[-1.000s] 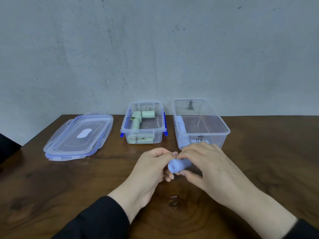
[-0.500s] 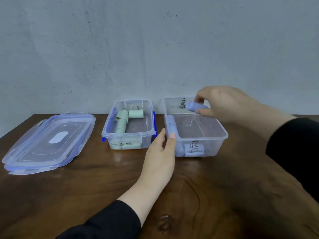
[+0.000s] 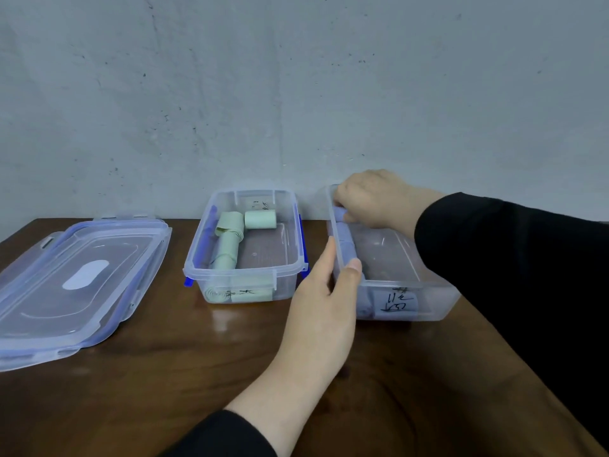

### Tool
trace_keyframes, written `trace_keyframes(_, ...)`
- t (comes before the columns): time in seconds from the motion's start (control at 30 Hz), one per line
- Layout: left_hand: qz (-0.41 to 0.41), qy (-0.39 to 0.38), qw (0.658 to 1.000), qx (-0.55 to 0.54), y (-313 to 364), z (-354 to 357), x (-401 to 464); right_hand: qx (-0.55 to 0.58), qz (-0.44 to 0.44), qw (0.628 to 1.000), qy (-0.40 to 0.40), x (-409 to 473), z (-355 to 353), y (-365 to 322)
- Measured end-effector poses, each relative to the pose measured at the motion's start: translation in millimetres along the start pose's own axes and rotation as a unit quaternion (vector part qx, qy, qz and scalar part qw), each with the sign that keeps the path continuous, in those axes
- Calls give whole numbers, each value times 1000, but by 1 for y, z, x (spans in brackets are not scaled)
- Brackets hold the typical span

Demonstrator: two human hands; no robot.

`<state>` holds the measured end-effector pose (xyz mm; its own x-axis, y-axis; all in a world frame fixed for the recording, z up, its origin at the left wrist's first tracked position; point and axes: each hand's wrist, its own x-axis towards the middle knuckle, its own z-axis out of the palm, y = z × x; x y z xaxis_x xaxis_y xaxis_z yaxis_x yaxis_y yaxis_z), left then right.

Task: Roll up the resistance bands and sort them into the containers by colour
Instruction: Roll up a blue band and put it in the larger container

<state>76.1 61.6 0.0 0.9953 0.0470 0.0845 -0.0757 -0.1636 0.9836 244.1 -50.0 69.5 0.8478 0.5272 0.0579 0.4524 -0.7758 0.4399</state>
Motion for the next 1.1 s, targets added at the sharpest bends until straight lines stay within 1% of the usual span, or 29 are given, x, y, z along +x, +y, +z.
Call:
trace_keyframes(0.23,7,-8,1000,8,1,-1,0,-23,5,1000,-7,5,7,0)
trace_keyframes(0.43,17,-14,1000,8,-1,-1,1,-12,8,1000,-3,8,13,-3)
trace_keyframes(0.57,12,-16,1000,8,0,-2,1,6,0,1000,-23,8,10,1)
trace_keyframes(0.77,0,-16,1000,16,2,-2,0,25,15,1000,7,11,21,0)
trace_keyframes(0.97,0,-18,1000,22,4,-2,-1,88,6,996,-3,11,26,2)
trace_keyframes(1.1,12,-7,1000,18,2,0,-2,129,39,991,-3,10,24,9)
